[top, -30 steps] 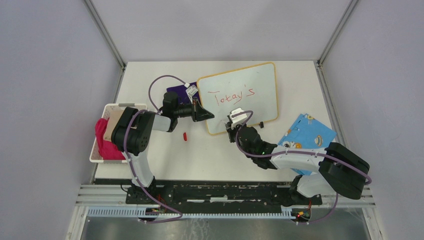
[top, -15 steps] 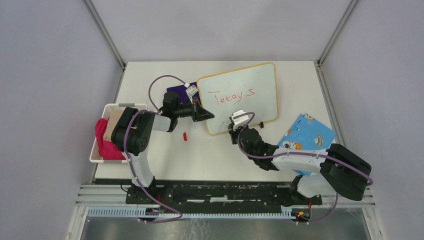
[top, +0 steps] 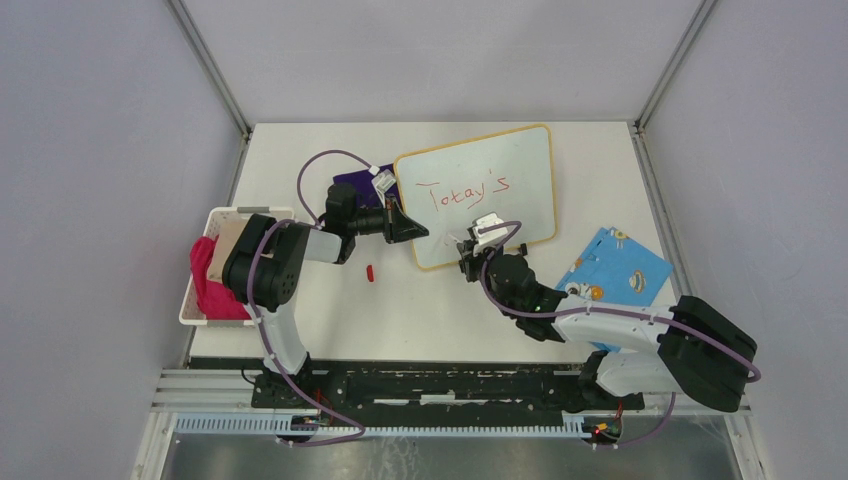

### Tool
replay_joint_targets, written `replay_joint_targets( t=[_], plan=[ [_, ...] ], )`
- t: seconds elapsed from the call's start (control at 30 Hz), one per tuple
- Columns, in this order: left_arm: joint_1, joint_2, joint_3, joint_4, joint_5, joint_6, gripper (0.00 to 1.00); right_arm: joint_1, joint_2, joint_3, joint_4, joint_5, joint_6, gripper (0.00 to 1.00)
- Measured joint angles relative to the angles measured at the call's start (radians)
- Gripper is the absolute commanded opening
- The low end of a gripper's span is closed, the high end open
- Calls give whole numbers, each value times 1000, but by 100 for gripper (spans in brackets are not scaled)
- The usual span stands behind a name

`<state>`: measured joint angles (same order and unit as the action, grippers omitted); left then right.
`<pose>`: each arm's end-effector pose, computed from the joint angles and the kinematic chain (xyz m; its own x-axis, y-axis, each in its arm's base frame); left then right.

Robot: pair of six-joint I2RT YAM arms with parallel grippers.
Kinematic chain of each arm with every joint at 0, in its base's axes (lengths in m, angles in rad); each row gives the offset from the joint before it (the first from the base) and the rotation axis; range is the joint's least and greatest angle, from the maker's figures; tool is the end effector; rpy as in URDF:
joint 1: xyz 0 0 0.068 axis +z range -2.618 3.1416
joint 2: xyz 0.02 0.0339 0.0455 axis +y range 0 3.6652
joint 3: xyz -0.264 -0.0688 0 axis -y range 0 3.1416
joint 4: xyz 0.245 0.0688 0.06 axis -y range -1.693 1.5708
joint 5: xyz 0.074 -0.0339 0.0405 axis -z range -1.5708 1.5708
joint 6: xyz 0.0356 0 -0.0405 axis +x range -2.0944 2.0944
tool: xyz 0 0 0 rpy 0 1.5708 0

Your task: Write a sentence on the whiteboard

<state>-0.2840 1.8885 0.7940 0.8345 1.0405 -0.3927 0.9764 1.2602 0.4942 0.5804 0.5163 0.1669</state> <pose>0.3341 -0.1295 0.1504 -0.5885 -0.0299 -0.8080 0.7758 0.2603 -0.5747 0.1605 0.2061 0.2189 -0.1765 -0.0031 -0.9843 -0.4254 0.9020 0.0734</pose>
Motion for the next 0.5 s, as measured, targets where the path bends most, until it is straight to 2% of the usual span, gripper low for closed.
replay_joint_targets(
  t=[0.5],
  plan=[
    [0,0,3,-5,0,0,2,-36,34,31,-16,-18,6,0]
  ],
)
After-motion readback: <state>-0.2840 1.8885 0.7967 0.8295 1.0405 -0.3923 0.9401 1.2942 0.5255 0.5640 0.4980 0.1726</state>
